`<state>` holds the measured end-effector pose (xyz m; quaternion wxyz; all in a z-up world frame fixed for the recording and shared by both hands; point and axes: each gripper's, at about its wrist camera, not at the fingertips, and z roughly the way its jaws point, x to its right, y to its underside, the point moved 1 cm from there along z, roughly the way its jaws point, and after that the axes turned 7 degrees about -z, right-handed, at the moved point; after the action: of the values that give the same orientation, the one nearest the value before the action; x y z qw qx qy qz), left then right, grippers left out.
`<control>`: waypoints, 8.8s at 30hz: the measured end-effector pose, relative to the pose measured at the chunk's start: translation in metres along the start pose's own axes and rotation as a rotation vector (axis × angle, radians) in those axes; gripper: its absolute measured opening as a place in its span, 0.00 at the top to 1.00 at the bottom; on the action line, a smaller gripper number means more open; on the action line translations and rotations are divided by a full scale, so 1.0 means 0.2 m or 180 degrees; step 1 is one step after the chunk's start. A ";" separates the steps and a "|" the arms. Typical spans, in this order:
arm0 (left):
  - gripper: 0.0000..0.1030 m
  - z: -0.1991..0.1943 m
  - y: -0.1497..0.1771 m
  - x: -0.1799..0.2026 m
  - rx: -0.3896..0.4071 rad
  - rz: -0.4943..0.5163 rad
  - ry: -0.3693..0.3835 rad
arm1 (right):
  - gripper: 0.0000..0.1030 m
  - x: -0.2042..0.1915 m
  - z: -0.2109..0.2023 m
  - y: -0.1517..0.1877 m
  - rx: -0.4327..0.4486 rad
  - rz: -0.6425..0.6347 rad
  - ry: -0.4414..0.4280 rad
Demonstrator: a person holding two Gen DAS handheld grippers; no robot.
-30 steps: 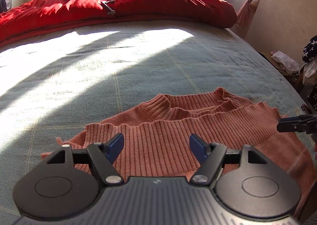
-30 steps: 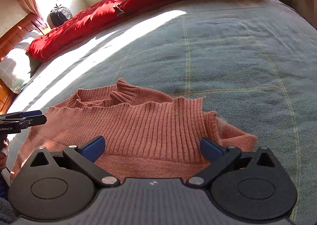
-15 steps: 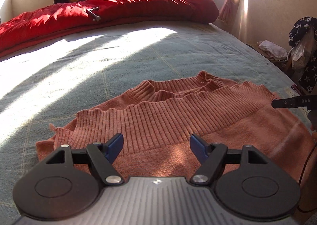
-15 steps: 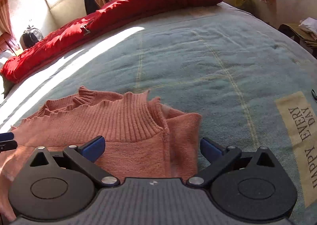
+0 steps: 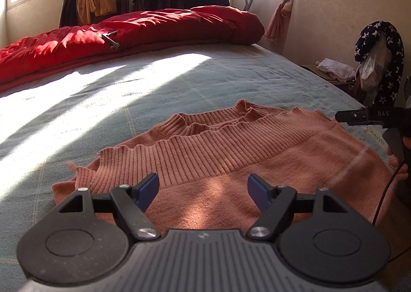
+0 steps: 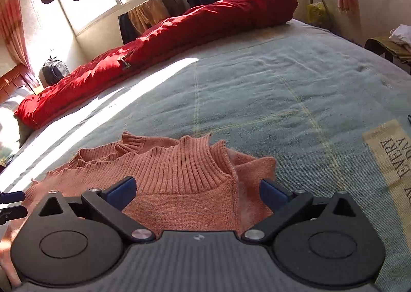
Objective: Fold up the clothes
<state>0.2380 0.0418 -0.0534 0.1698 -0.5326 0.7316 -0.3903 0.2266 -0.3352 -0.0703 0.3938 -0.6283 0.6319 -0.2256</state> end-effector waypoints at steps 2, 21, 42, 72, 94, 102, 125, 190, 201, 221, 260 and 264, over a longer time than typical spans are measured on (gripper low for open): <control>0.21 -0.02 0.02 0.00 0.0024 -0.0014 0.0032 | 0.00 -0.04 -0.01 -0.01 0.0055 -0.0172 -0.0021; 0.20 -0.16 0.18 -0.06 0.0023 -0.0161 0.0112 | 0.00 0.09 0.07 0.01 -0.0131 0.0140 0.0271; 0.15 -0.27 0.33 -0.17 -0.0025 -0.0261 -0.0251 | 0.00 -0.55 -0.17 0.17 -0.0012 -0.0854 -0.0777; 0.14 -0.42 0.50 0.10 0.0105 0.0007 0.0157 | 0.00 -0.55 -0.24 0.39 0.0059 -0.1211 -0.0424; 0.14 -0.31 0.55 0.19 0.0053 -0.0108 0.0358 | 0.06 -0.18 -0.51 0.54 0.0261 -0.0673 0.0157; 0.14 -0.32 0.58 0.17 -0.0021 -0.0172 0.0308 | 0.00 -0.21 -0.49 0.54 0.0342 -0.0671 0.0003; 0.15 -0.41 0.47 -0.39 0.0150 -0.1591 0.0421 | 0.00 -0.37 -0.42 0.46 0.0631 -0.0584 -0.0504; 0.11 0.19 0.33 -0.86 -0.1051 -0.3154 0.1630 | 0.00 -0.83 0.23 -0.60 0.0228 -0.1048 -0.1309; 0.14 0.35 0.22 -0.88 -0.1203 -0.3038 0.1671 | 0.00 -0.79 0.24 -0.61 0.0158 -0.0939 -0.1332; 0.70 0.39 0.30 -0.99 -0.1326 -0.2874 0.1590 | 0.00 -0.75 0.30 -0.59 -0.0003 -0.0904 -0.1294; 0.82 0.12 0.08 -0.73 -0.0983 -0.2467 0.0815 | 0.00 -0.75 0.29 -0.24 -0.0916 0.0236 -0.1600; 0.82 0.09 0.05 -0.71 -0.0949 -0.2455 0.0795 | 0.00 -0.80 0.33 -0.17 -0.1096 0.0221 -0.1522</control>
<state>0.2965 0.1657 -0.0956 -0.1572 -0.7345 0.5422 -0.3766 0.2833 -0.1697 -0.0478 0.4267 -0.6991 0.5713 0.0529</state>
